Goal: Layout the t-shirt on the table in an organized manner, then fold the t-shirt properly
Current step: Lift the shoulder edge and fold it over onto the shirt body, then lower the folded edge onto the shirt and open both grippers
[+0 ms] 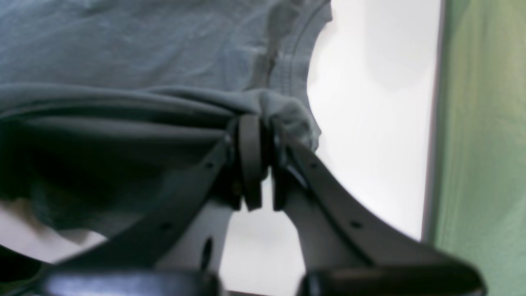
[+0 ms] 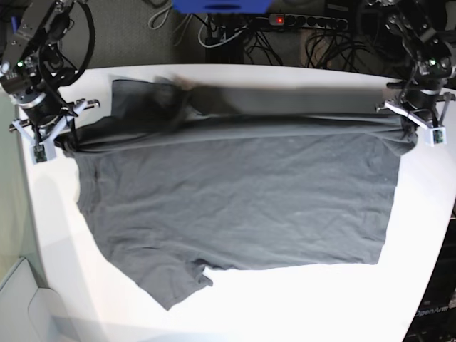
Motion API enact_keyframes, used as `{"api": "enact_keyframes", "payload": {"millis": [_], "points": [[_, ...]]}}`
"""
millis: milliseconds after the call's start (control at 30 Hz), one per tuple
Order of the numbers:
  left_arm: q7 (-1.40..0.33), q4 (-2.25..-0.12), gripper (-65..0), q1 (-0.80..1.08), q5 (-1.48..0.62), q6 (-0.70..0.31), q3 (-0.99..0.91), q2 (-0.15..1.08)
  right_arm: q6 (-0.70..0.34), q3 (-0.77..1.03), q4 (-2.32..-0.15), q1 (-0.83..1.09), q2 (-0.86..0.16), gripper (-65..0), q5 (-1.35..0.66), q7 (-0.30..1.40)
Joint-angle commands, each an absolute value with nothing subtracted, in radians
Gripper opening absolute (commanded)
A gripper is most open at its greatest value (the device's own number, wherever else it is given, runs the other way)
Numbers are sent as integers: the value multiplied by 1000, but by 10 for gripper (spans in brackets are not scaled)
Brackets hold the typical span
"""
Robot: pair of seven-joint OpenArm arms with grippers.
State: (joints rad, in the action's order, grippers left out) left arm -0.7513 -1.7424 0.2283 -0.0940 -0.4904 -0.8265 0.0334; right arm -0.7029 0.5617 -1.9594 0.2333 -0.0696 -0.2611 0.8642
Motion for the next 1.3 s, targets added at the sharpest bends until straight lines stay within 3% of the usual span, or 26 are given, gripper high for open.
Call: {"api": "enact_keyframes", "payload": {"millis": [0, 500, 1267], "points": [[-731, -1753, -649, 222, -97, -483, -829, 48, -698, 565, -1968, 225, -84, -650, -269, 840], [-731, -1730, -649, 160, -97, -483, -829, 44, -698, 412, -1965, 203, -85, -650, -268, 832], [-728, -1587, -649, -19, -96, -472, -829, 79, -698, 404, -1765, -12, -148, -650, -268, 839]]}}
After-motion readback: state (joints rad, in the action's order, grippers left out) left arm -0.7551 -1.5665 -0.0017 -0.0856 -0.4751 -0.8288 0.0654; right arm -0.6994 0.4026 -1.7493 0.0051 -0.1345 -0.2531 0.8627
